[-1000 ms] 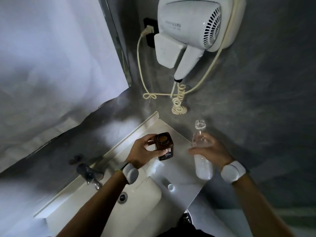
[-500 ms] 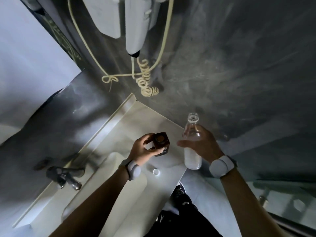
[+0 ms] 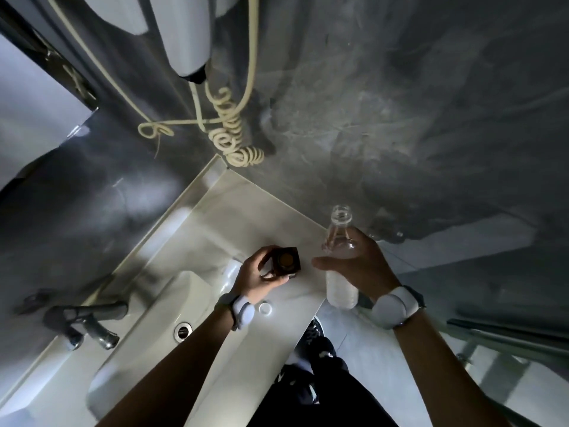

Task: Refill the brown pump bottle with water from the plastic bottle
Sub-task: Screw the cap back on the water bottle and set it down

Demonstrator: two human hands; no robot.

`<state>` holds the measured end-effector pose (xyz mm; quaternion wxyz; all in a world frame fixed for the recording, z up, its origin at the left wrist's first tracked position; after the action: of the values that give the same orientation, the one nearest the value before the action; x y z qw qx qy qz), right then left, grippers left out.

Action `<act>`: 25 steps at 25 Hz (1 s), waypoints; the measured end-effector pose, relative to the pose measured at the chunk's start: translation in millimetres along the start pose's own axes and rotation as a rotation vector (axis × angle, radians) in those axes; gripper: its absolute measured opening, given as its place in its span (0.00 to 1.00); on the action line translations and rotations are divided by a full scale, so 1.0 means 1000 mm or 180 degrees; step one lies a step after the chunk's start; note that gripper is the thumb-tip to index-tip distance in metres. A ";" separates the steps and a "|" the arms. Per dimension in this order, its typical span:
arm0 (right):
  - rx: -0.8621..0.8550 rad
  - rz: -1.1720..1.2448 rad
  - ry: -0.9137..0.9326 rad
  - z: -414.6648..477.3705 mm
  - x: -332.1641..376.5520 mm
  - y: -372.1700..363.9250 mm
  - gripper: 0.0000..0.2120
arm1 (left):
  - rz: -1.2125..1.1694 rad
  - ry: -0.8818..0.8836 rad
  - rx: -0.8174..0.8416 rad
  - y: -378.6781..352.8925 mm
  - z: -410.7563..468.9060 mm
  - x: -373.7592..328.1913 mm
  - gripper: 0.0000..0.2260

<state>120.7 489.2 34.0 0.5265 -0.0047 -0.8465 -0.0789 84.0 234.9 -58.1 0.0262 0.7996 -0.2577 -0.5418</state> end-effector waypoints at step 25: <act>0.0459 -0.0215 0.0153 0.009 -0.002 -0.035 0.21 | 0.0895 0.0429 -0.0657 -0.014 -0.059 0.076 0.07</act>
<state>111.0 455.5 23.6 0.5426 0.0637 -0.8368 -0.0356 162.6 199.9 -103.0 0.2007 0.7832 -0.3076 -0.5016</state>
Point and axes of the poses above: each hand's wrist, its own z-axis towards the middle knuckle, its own y-axis out of the back of the hand, x = y × z, the point moved 1 cm from there along z, towards the middle knuckle, and after that the axes turned 1 degree about -x, right-handed, at the moved point
